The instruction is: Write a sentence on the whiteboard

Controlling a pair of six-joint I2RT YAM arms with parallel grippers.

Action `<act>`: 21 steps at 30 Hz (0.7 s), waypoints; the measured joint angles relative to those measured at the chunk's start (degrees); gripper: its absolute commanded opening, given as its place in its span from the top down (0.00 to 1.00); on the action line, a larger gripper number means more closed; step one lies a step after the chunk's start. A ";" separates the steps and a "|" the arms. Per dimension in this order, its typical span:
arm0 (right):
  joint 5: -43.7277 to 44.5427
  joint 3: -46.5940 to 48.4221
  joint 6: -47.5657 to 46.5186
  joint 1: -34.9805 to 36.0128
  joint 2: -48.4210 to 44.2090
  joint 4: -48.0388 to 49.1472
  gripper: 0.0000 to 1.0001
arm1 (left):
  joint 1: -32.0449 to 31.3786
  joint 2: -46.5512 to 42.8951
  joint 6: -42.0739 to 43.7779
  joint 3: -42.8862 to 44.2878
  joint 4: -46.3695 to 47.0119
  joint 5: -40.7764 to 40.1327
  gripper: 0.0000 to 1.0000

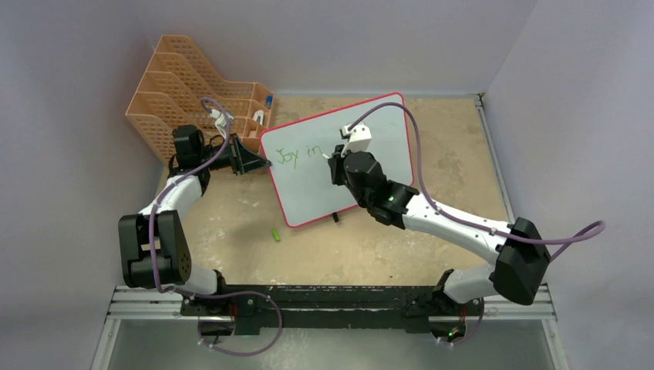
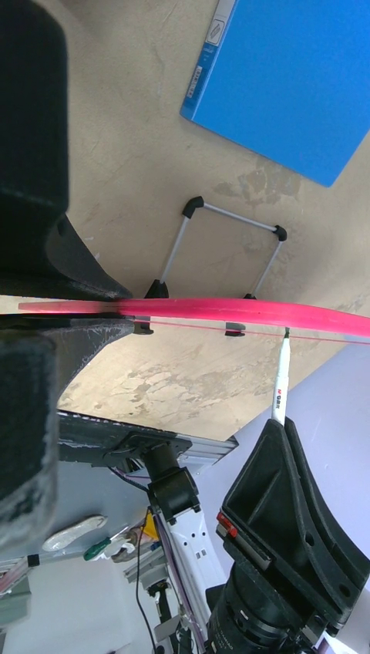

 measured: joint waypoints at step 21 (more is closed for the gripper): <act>-0.81 -0.20 -3.50 -2.54 -4.37 1.49 1.00 | -0.04 -0.22 0.00 0.00 -0.20 0.15 1.00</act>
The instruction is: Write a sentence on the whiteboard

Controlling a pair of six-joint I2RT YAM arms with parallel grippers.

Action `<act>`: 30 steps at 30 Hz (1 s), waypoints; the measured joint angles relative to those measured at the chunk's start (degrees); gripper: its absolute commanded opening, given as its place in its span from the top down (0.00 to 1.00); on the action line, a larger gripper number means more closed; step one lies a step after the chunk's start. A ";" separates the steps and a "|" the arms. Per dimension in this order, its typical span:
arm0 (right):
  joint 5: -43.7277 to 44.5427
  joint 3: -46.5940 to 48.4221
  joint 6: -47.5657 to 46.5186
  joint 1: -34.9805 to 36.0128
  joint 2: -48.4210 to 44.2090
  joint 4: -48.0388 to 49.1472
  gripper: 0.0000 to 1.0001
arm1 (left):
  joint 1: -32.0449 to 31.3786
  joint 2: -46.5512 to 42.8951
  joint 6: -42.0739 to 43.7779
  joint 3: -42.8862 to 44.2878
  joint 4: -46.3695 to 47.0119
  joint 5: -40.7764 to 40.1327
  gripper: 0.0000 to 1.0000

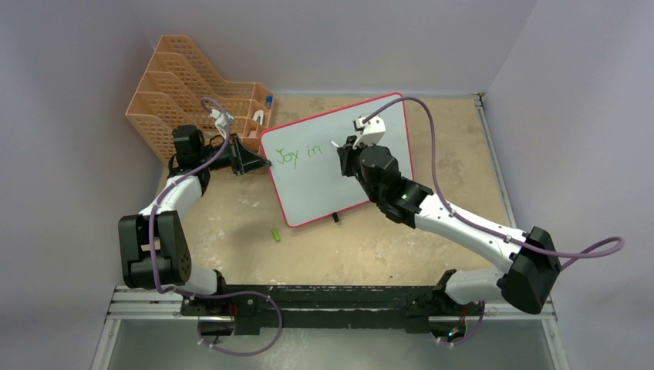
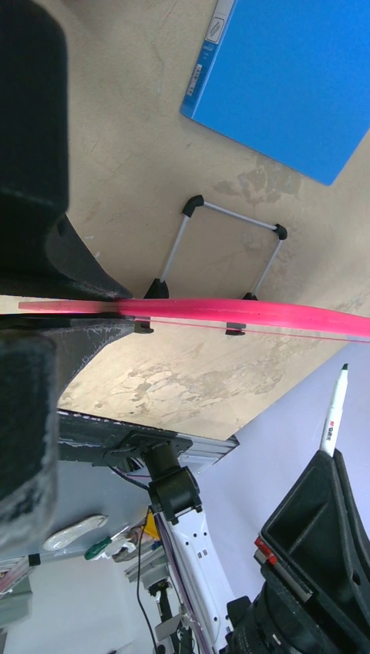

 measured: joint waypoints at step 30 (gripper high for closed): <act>-1.68 -1.22 -1.29 -2.45 0.96 3.26 1.00 | 0.00 0.00 0.02 0.00 -0.22 -0.02 1.00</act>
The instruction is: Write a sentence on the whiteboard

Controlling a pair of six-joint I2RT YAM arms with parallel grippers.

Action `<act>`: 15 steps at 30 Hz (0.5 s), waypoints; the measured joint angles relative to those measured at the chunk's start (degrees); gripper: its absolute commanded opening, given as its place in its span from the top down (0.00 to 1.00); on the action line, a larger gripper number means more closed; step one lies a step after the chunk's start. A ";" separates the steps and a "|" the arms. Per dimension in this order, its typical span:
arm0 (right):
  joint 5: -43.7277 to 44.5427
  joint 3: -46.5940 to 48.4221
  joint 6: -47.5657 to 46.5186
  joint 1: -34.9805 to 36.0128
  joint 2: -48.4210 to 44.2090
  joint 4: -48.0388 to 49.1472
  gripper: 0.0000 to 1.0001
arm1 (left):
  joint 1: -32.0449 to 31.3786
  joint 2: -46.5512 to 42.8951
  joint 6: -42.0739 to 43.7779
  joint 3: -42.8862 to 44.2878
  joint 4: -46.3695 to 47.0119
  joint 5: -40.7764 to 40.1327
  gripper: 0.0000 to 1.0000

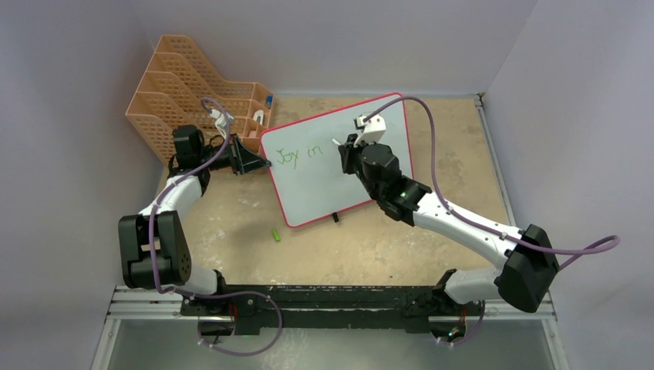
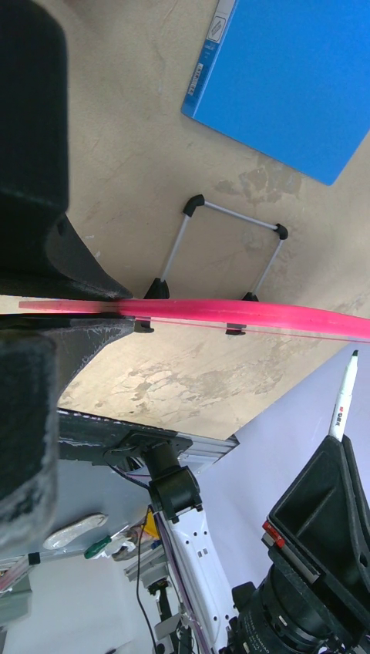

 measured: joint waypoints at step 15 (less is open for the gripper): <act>-0.17 -0.04 0.07 -0.07 0.07 -0.46 1.00 | 0.00 0.00 0.00 0.00 0.00 0.02 1.00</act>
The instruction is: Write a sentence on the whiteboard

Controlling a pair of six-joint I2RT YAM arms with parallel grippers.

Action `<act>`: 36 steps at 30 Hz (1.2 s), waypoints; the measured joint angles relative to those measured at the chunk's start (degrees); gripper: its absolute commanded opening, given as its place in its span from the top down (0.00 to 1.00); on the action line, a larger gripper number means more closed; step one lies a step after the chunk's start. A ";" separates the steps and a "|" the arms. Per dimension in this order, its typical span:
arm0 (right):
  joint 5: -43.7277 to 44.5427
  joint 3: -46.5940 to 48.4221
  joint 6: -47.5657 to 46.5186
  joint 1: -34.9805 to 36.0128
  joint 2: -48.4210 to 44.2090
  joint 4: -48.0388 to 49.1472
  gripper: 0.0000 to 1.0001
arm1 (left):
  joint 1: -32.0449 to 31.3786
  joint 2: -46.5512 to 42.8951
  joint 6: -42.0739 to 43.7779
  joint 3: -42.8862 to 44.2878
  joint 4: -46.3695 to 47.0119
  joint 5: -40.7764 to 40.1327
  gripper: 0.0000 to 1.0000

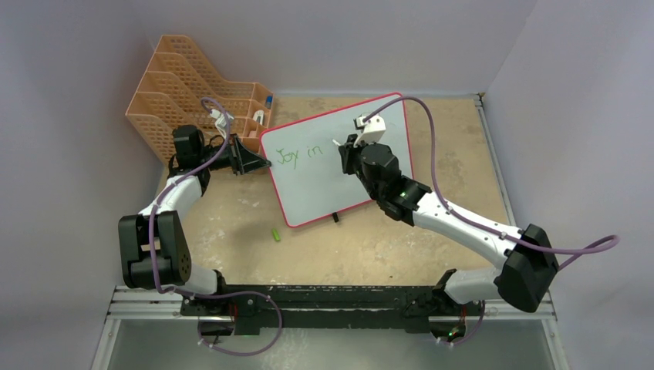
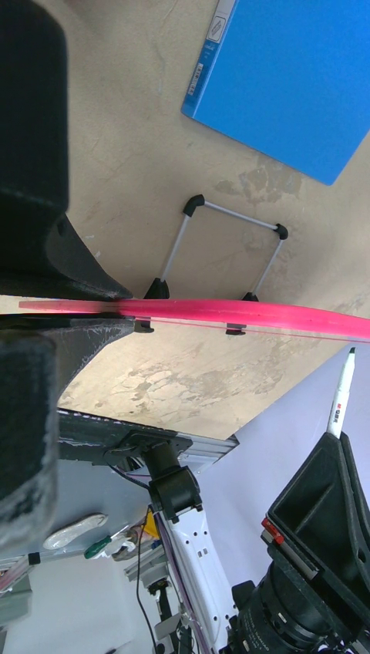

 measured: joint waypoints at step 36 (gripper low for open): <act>-0.39 0.00 0.13 -0.31 1.70 0.83 1.00 | 0.00 0.00 0.02 0.00 0.00 -0.37 1.00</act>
